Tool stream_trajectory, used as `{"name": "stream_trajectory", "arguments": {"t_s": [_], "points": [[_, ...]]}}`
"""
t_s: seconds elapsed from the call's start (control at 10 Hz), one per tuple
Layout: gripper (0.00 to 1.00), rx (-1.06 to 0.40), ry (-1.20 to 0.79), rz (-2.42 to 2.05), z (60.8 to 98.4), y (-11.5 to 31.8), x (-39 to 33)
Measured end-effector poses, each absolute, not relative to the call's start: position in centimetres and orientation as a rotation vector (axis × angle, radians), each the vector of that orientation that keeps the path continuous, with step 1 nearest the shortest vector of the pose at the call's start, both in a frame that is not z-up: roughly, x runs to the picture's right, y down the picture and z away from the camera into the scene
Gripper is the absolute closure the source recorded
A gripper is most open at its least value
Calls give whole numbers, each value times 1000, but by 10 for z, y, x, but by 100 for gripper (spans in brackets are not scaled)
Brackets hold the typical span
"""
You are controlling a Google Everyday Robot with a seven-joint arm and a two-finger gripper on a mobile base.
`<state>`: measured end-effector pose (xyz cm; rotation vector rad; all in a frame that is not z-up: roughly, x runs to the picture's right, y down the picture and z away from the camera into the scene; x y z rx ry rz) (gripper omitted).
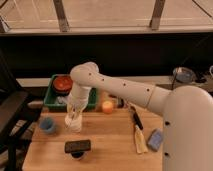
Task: Place fork in paper cup
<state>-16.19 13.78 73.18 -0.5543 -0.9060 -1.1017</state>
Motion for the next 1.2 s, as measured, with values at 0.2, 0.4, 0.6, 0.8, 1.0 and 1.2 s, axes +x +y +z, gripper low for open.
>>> {"name": "stream_trajectory", "arguments": {"t_s": [0.2, 0.4, 0.6, 0.8, 1.0, 1.2], "points": [[69, -554, -917, -1106, 735, 141, -167], [49, -557, -925, -1107, 739, 145, -172], [32, -562, -933, -1083, 747, 146, -170], [29, -574, -926, -1068, 753, 146, -170], [29, -582, -911, -1060, 756, 146, -168], [29, -581, -864, -1056, 752, 142, -160]]}}
